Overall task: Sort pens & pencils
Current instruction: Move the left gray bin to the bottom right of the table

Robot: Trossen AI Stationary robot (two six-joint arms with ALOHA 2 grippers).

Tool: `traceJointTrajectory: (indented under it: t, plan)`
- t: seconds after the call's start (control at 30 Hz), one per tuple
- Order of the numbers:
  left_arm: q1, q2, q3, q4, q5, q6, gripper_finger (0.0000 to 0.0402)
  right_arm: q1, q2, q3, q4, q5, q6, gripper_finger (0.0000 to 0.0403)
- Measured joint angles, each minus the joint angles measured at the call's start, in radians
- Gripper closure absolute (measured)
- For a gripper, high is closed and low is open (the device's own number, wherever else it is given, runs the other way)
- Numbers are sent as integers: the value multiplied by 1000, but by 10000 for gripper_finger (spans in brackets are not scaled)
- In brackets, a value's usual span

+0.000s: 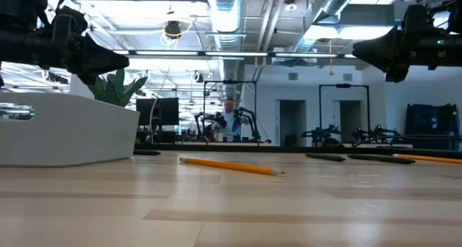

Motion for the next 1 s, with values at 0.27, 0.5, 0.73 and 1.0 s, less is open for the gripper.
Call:
traceJointTrajectory:
  t: [0.27, 0.5, 0.73, 1.0]
  plan:
    - [0, 0, 0, 10, 62, 9, 343, 0, 0, 0, 0, 0, 0, 264]
    - [0, 0, 0, 8, -21, 33, 309, 0, 0, 0, 0, 0, 0, 264]
    - [0, 0, 0, 8, -33, 26, 271, 0, 0, 0, 0, 0, 0, 264]
    - [0, 1, 20, 13, -39, -1, 262, 0, 0, 0, 0, 0, 0, 264]
